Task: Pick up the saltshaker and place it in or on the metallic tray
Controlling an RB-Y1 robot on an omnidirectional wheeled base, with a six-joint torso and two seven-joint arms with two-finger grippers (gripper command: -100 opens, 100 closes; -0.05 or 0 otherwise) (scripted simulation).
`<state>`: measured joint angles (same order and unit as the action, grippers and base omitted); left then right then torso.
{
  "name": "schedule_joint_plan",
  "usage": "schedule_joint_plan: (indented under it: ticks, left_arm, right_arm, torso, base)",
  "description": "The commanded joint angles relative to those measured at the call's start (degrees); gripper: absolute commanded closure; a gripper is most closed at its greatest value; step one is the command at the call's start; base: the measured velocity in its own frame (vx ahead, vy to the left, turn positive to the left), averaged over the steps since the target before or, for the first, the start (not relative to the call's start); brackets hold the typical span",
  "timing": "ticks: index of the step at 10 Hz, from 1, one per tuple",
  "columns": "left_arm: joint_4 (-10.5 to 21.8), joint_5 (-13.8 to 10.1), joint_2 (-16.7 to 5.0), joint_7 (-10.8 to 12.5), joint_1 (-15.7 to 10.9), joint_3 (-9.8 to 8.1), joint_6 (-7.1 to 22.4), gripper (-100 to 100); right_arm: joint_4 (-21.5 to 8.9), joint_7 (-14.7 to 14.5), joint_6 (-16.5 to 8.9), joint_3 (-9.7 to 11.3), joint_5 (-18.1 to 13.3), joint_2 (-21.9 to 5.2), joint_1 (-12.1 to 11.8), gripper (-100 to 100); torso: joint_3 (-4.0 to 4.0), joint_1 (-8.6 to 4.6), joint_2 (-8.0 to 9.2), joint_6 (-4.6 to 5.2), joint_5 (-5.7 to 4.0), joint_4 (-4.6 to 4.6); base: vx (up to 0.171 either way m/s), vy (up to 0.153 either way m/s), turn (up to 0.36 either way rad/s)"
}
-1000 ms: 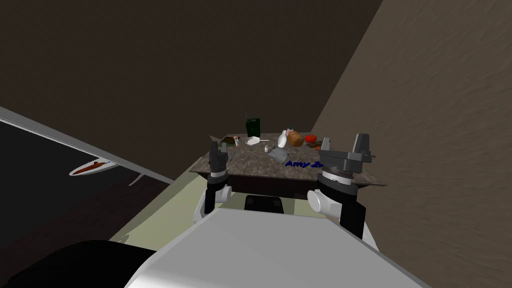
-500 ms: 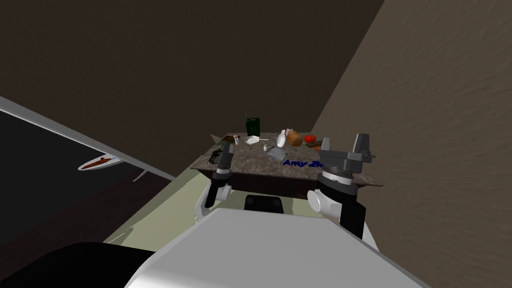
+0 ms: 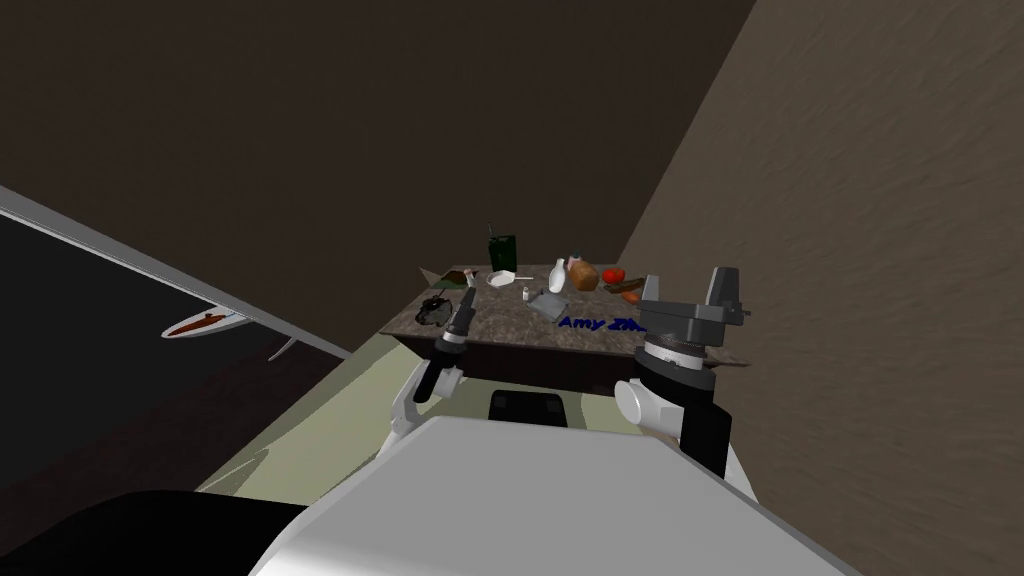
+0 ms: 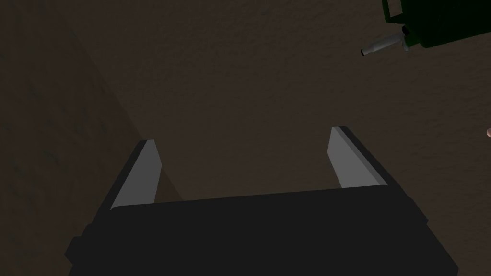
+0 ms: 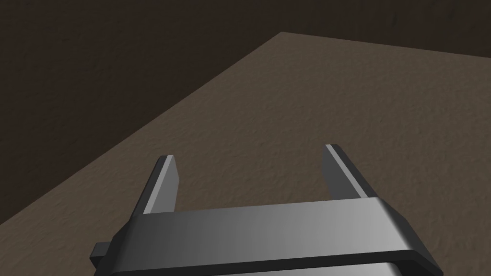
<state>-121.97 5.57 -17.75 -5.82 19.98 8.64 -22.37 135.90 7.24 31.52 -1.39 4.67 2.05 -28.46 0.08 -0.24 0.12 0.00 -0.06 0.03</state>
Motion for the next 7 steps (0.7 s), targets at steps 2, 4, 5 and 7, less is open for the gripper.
schedule_joint_plan:
  ticks: [2,4,5,7]
  left_arm:
    - [1.22,-0.17,-2.94,0.41,-1.19,1.05,3.5,-100]
    - [2.51,-0.39,-5.3,0.78,-2.41,1.91,6.11,-100]
    - [3.87,-0.63,-7.68,1.15,-3.67,2.77,8.18,-100]
    - [5.31,-0.9,-9.92,1.53,-4.97,3.64,11.14,-100]
  right_arm:
    - [0.0,0.0,0.0,0.0,0.0,0.0,0.0,0]
    - [0.0,0.0,0.0,0.0,0.0,0.0,0.0,0]
    - [0.0,0.0,0.0,0.0,0.0,0.0,0.0,0]
    - [0.0,0.0,0.0,0.0,0.0,0.0,0.0,0]
  torso:
    - [-0.02,0.01,-0.04,0.0,0.01,-0.01]
    - [-0.01,0.05,-0.01,0.01,0.02,-0.01]
    - [0.0,0.07,0.0,-0.01,0.02,0.0]
    - [-0.02,0.07,-0.03,-0.01,0.02,-0.01]
  base:
    - [-0.023,-0.052,-0.014]
    - [-0.039,-0.051,-0.024]
    - [-0.039,-0.056,-0.05]
    - [-0.021,-0.05,-0.039]
